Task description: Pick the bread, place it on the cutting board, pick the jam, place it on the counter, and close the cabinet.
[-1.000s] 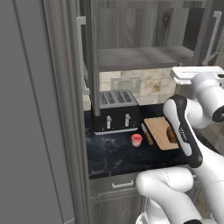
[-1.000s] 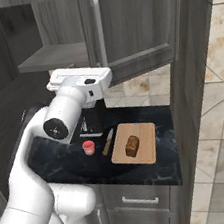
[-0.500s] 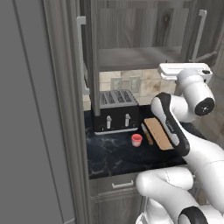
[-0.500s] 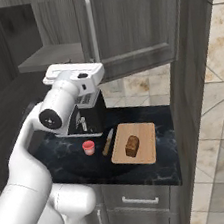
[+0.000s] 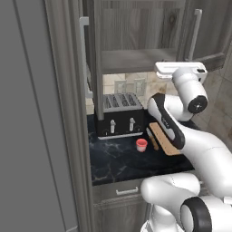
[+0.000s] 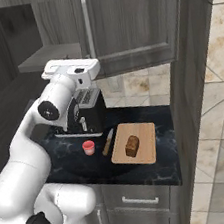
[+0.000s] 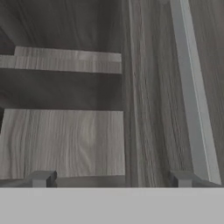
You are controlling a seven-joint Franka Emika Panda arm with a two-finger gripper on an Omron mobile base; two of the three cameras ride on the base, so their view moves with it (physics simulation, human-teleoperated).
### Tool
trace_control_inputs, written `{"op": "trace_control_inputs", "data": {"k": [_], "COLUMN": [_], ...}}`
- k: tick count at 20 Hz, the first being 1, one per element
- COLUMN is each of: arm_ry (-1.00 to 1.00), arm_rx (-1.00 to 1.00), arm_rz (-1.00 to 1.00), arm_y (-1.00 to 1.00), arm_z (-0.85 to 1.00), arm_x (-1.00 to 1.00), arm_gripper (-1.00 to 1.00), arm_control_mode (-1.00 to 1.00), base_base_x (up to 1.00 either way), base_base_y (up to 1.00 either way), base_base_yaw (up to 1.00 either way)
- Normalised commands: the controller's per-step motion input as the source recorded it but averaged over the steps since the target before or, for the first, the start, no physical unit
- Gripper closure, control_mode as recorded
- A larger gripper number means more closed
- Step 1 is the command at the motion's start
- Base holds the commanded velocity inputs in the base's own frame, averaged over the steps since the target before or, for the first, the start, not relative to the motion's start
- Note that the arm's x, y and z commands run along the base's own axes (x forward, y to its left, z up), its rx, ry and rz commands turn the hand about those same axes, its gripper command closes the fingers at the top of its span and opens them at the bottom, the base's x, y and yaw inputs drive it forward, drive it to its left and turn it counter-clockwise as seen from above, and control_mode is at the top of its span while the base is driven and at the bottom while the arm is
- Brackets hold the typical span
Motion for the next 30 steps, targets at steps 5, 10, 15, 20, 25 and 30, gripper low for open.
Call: {"op": "trace_control_inputs", "data": {"k": [5, 10, 15, 20, 25, 30], "arm_ry": [0.00, 0.00, 0.00, 0.00, 0.00, 0.00], "arm_rx": [0.00, 0.00, 0.00, 0.00, 0.00, 0.00], "arm_rz": [0.00, 0.00, 0.00, 0.00, 0.00, 0.00], "arm_y": [0.27, 0.22, 0.16, 0.14, 0.14, 0.11], "arm_z": [0.00, 0.00, 0.00, 0.00, 0.00, 0.00], "arm_x": [0.44, 0.47, 0.44, 0.40, 0.32, 0.27], "arm_gripper": [-1.00, -1.00, -1.00, -1.00, -1.00, -1.00], "arm_control_mode": [-1.00, -1.00, -1.00, -1.00, -1.00, -1.00], "base_base_x": [0.00, 0.00, 0.00, 0.00, 0.00, 0.00], "base_base_y": [0.00, 0.00, 0.00, 0.00, 0.00, 0.00], "base_base_yaw": [0.00, 0.00, 0.00, 0.00, 0.00, 0.00]}}
